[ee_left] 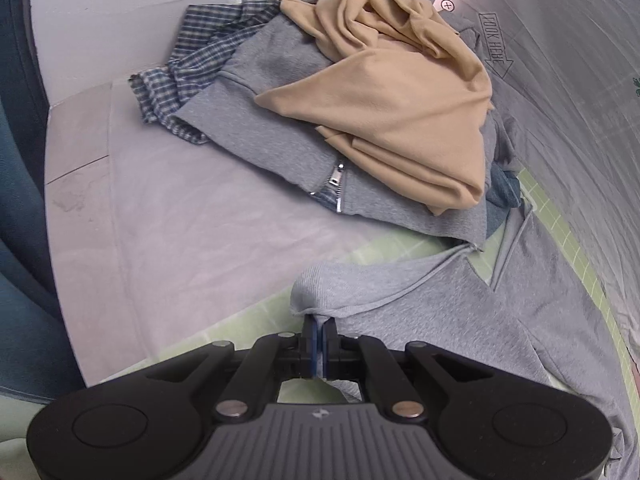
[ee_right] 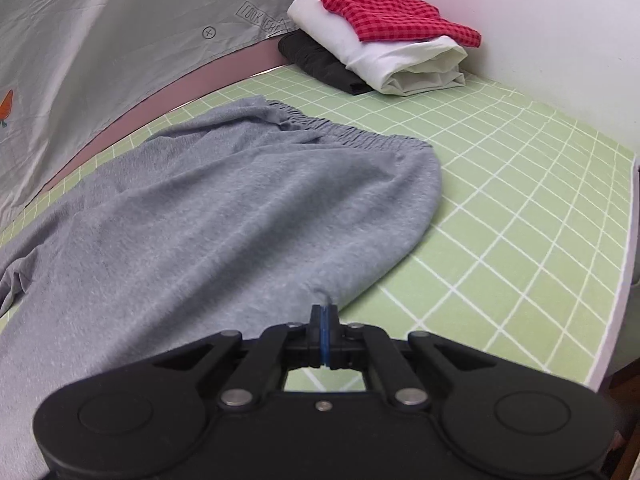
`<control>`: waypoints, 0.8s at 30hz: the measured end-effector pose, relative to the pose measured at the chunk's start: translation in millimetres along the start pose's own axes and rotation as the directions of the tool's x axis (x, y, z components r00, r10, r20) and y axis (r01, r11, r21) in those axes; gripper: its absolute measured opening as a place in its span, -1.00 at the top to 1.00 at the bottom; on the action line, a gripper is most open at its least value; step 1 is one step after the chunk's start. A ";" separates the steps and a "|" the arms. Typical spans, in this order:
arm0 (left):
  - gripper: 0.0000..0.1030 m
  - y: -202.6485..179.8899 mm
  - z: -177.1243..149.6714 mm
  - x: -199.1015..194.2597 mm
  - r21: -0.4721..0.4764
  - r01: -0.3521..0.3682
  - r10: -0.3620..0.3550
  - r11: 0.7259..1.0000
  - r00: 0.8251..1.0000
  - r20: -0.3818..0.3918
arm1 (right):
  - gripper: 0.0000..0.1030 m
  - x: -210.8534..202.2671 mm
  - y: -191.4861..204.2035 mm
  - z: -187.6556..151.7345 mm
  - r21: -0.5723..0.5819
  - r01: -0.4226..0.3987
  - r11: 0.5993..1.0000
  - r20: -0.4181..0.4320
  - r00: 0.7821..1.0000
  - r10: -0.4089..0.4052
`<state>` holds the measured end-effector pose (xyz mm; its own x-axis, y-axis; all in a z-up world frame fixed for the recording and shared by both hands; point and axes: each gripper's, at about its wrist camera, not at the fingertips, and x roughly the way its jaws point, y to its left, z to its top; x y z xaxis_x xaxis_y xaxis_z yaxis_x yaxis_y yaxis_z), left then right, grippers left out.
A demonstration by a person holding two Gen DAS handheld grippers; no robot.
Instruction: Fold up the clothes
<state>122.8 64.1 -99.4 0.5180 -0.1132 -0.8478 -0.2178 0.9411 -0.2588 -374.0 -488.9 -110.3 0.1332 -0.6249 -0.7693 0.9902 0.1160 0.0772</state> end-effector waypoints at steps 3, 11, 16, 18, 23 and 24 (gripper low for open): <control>0.95 15.6 -4.7 -3.9 -0.022 -0.032 0.032 0.999 0.999 -0.010 | 1.00 -7.8 -15.5 -3.4 0.003 0.004 1.000 -0.008 1.000 -0.004; 0.95 41.1 -5.4 -18.9 0.002 -0.122 0.122 0.992 0.992 0.009 | 1.00 -13.7 -1.6 -13.1 -0.039 -0.091 0.995 -0.039 0.995 0.089; 0.90 59.4 -5.6 -11.6 0.006 -0.219 0.219 0.976 0.976 -0.020 | 0.99 -12.0 15.3 -19.2 -0.050 -0.126 0.991 -0.057 0.991 0.123; 0.78 47.4 -8.8 -17.1 0.043 -0.219 0.219 0.975 0.976 0.009 | 0.97 -11.1 17.9 -20.5 -0.043 -0.133 0.990 -0.064 0.989 0.130; 0.03 17.4 -16.6 -30.9 0.133 -0.222 0.213 0.966 0.974 0.080 | 0.61 -8.7 20.6 -21.5 -0.008 -0.150 0.989 -0.082 0.985 0.149; -0.05 11.5 -18.2 -33.6 0.151 -0.224 0.211 0.963 0.973 0.094 | 0.45 -9.0 20.0 -22.3 0.014 -0.158 0.987 -0.088 0.983 0.159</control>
